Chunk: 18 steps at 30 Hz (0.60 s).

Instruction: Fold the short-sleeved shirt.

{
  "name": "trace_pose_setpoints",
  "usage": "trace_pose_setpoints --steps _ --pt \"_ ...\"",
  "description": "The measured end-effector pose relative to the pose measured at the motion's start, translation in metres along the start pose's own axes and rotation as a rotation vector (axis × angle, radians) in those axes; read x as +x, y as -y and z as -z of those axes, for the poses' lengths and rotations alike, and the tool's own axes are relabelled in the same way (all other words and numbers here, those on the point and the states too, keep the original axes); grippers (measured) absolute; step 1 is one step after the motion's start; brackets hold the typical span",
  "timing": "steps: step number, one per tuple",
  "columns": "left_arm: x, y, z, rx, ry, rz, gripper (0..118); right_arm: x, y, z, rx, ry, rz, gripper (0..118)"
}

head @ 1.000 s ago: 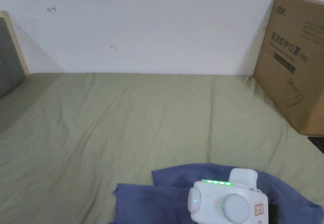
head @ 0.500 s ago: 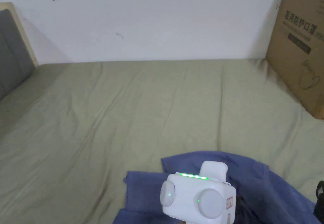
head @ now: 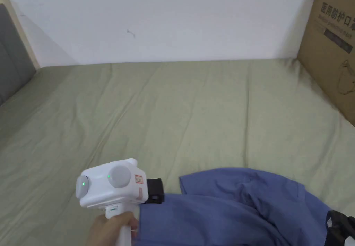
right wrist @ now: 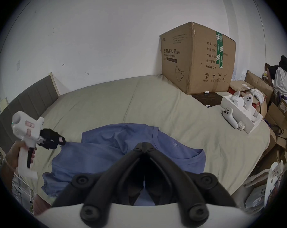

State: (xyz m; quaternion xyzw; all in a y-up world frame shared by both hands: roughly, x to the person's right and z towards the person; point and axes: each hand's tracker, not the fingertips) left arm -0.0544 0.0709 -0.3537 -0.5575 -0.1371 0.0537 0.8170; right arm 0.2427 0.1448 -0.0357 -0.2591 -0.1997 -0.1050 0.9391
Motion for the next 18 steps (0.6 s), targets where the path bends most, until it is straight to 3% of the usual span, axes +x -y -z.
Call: trace_pose_setpoints --steps 4,6,7,10,15,17,18 --pt "-0.005 -0.019 0.048 -0.08 -0.02 -0.033 84 0.006 0.006 0.014 -0.032 0.016 0.011 0" --pt "0.001 -0.012 0.058 -0.094 -0.054 0.023 83 0.01 0.01 0.022 -0.059 0.015 0.013 0" --pt "0.005 -0.01 0.054 -0.072 -0.066 0.056 74 0.009 0.012 0.024 -0.07 0.022 0.011 0" --pt "0.009 0.005 0.027 0.038 -0.089 0.14 7 0.012 0.017 0.028 -0.086 0.025 0.002 0" --pt "-0.001 0.017 0.0 0.07 0.007 0.107 7 0.015 0.002 0.04 -0.092 -0.03 0.004 0" --pt "-0.002 0.019 -0.02 0.109 0.033 0.119 7 0.019 -0.019 0.057 -0.094 -0.173 -0.026 0" --pt "-0.001 0.02 -0.028 0.132 0.047 0.131 7 0.018 -0.031 0.069 -0.131 -0.204 -0.069 10"
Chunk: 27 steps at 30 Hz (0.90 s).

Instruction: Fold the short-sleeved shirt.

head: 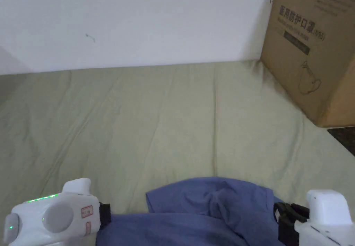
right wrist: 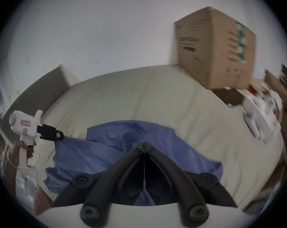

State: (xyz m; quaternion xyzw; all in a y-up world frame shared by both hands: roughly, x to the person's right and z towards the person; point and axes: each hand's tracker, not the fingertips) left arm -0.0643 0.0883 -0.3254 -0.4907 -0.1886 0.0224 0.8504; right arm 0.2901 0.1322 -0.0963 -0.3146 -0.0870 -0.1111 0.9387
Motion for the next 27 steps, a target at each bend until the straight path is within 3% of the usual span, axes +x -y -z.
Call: trace_pose_setpoints --steps 2,3,5,7,8,10,12,14,15,16,17,18,21,27 --pt "0.005 -0.002 -0.019 0.041 0.012 0.038 7 -0.003 -0.029 0.034 -0.012 -0.013 -0.123 92" --pt "0.004 -0.003 -0.026 0.059 0.02 0.056 7 -0.005 -0.039 0.051 -0.026 -0.001 -0.177 115" --pt "0.005 -0.004 -0.041 0.082 0.033 0.058 7 -0.014 -0.056 0.102 -0.118 -0.006 -0.334 117" --pt "0.002 -0.005 -0.05 0.1 0.042 0.058 7 -0.019 -0.067 0.147 -0.174 -0.029 -0.391 117" --pt "0.0 -0.005 -0.052 0.107 0.046 0.056 7 -0.022 -0.069 0.171 -0.252 -0.028 -0.414 117" --pt "-0.002 -0.004 -0.054 0.104 0.039 0.053 7 -0.022 -0.07 0.207 -0.359 -0.045 -0.388 113" --pt "-0.007 -0.004 -0.052 0.101 0.036 0.05 7 -0.018 -0.062 0.243 -0.436 -0.061 -0.366 100" --pt "-0.008 -0.003 -0.05 0.096 0.024 0.049 7 -0.013 -0.056 0.264 -0.533 -0.015 -0.306 54" --pt "-0.008 -0.003 -0.05 0.092 0.016 0.052 7 -0.01 -0.055 0.263 -0.531 -0.081 -0.241 53" --pt "-0.008 -0.002 -0.05 0.091 0.008 0.06 7 -0.009 -0.059 0.256 -0.463 -0.046 -0.253 46" --pt "-0.009 -0.002 -0.051 0.088 0.008 0.068 7 -0.006 -0.063 0.251 -0.472 -0.072 -0.256 28" --pt "-0.009 -0.003 -0.053 0.086 0.008 0.068 7 -0.003 -0.067 0.247 -0.462 -0.098 -0.239 1" --pt "-0.008 -0.007 -0.062 0.101 -0.027 0.083 7 0.008 -0.081 0.23 -0.439 -0.121 -0.099 1" --pt "-0.01 -0.032 -0.107 0.2 -0.044 0.087 7 0.02 -0.149 0.152 -0.24 -0.048 -0.109 1"
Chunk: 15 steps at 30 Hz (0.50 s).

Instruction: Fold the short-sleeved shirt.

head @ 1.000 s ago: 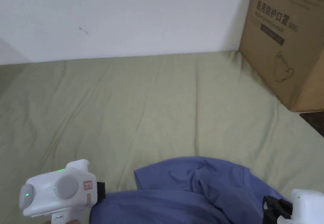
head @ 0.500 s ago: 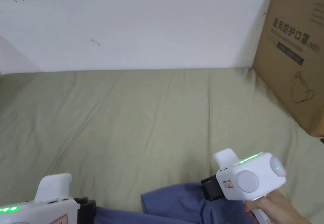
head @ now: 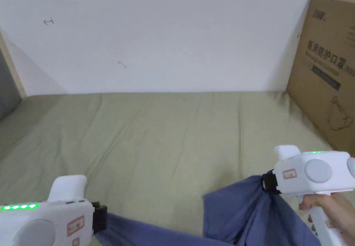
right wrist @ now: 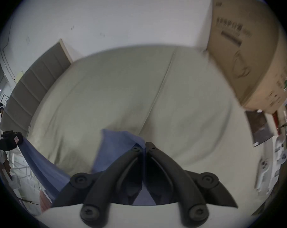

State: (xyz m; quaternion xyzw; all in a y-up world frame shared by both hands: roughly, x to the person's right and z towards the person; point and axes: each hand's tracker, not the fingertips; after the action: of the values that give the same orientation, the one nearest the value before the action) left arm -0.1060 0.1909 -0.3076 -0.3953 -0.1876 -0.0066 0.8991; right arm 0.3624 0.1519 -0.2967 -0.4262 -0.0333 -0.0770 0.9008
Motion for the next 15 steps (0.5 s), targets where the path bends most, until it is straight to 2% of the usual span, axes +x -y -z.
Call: trace_pose_setpoints --steps 4,9,11,13,15 --pt "-0.008 -0.041 -0.04 0.118 -0.06 0.019 7 0.011 -0.043 -0.096 0.156 0.041 0.059 1" --pt "-0.007 -0.098 -0.082 0.218 -0.169 0.098 7 0.031 -0.086 -0.194 0.321 0.118 0.069 1" --pt "-0.009 -0.125 -0.094 0.256 -0.172 0.088 7 0.037 -0.104 -0.228 0.393 0.119 0.122 1" --pt "-0.009 -0.153 -0.104 0.281 -0.155 0.063 7 0.037 -0.121 -0.251 0.449 0.125 0.214 1" --pt "-0.007 -0.182 -0.106 0.31 -0.174 0.075 7 0.038 -0.143 -0.269 0.503 0.096 0.253 1"
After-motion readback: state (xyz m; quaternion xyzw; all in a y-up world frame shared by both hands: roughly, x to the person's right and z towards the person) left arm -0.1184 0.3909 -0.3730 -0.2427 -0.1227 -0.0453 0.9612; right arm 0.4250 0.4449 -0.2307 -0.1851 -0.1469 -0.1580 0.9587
